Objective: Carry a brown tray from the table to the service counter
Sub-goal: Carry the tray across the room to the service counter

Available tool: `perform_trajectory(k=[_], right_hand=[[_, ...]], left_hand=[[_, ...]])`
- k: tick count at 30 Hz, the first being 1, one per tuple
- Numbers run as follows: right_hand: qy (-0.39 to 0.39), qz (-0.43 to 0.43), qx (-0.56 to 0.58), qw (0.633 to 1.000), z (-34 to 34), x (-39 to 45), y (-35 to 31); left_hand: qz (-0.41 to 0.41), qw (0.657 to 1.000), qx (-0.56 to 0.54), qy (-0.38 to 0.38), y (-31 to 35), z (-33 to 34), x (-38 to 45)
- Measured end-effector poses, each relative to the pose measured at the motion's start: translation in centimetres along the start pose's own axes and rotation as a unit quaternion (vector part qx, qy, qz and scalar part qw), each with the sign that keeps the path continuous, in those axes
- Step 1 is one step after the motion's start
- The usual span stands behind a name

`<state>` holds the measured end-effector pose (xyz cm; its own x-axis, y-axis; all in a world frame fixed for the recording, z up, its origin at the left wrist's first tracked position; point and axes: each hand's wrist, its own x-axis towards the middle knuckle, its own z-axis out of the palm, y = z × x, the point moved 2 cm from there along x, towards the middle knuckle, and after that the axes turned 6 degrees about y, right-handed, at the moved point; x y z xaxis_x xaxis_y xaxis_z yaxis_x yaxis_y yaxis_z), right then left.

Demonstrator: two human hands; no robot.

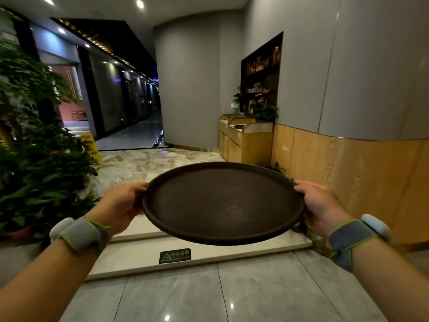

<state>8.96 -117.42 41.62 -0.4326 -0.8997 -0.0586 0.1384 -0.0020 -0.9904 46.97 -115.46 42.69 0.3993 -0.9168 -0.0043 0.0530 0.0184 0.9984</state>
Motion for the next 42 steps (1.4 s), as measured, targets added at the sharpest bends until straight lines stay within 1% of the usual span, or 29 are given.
perform_trajectory(k=[4,9,14,15,16,22,24,26,27,29,30,34,37,38,40,42], right_hand=[[-0.001,0.0,0.008,1.0,4.1,4.3,0.1],[-0.007,-0.003,0.03,1.0,8.3,12.3,0.6],[-0.029,-0.008,0.027,0.999,14.3,25.3,0.1],[-0.028,-0.01,0.023,0.999,14.7,26.3,0.1],[-0.039,-0.01,0.018,0.999,16.3,29.4,-0.3],[-0.052,-0.013,0.009,0.999,23.7,40.9,-0.9],[-0.063,-0.015,0.001,0.998,27.7,46.2,-0.3],[-0.077,-0.017,-0.02,0.997,29.7,47.7,-0.3],[-0.079,-0.02,-0.021,0.996,31.7,49.8,0.1],[-0.06,-0.026,-0.026,0.998,36.6,55.1,1.0],[-0.061,-0.019,-0.041,0.997,37.4,55.6,1.0],[-0.039,-0.015,-0.047,0.998,46.2,64.7,1.1],[-0.044,-0.01,-0.06,0.997,50.3,68.6,1.2],[-0.039,-0.006,-0.058,0.998,52.6,71.8,1.4],[-0.028,-0.003,-0.051,0.998,55.5,75.7,1.8],[-0.013,-0.001,-0.03,0.999,58.5,80.9,2.3]], left_hand=[[-0.011,1.0,-0.005,0.017,-0.3,0.7,6.7],[-0.013,0.999,-0.027,0.011,-1.1,4.1,14.5],[-0.01,0.999,-0.03,0.035,-1.2,9.9,26.3],[-0.006,0.999,-0.028,0.04,-1.3,10.1,27.0],[-0.006,0.999,-0.028,0.039,-1.1,11.5,29.9],[0.001,0.997,-0.04,0.064,-0.5,15.3,41.0],[-0.002,0.997,-0.045,0.068,-1.2,16.1,47.5],[-0.005,0.997,-0.044,0.065,-1.4,16.8,50.2],[-0.007,0.996,-0.053,0.068,-1.8,17.1,53.1],[-0.007,0.996,-0.049,0.07,-2.2,17.8,60.6],[-0.012,0.996,-0.044,0.071,-2.4,18.1,61.8],[-0.02,0.997,-0.047,0.052,-1.2,19.7,75.7],[-0.011,0.998,-0.039,0.057,-0.8,20.5,81.7],[-0.01,0.998,-0.034,0.055,-0.5,21.3,85.3],[-0.005,0.998,-0.026,0.062,-0.2,22.4,90.1],[-0.012,0.998,-0.03,0.046,-0.5,24.1,95.5]])
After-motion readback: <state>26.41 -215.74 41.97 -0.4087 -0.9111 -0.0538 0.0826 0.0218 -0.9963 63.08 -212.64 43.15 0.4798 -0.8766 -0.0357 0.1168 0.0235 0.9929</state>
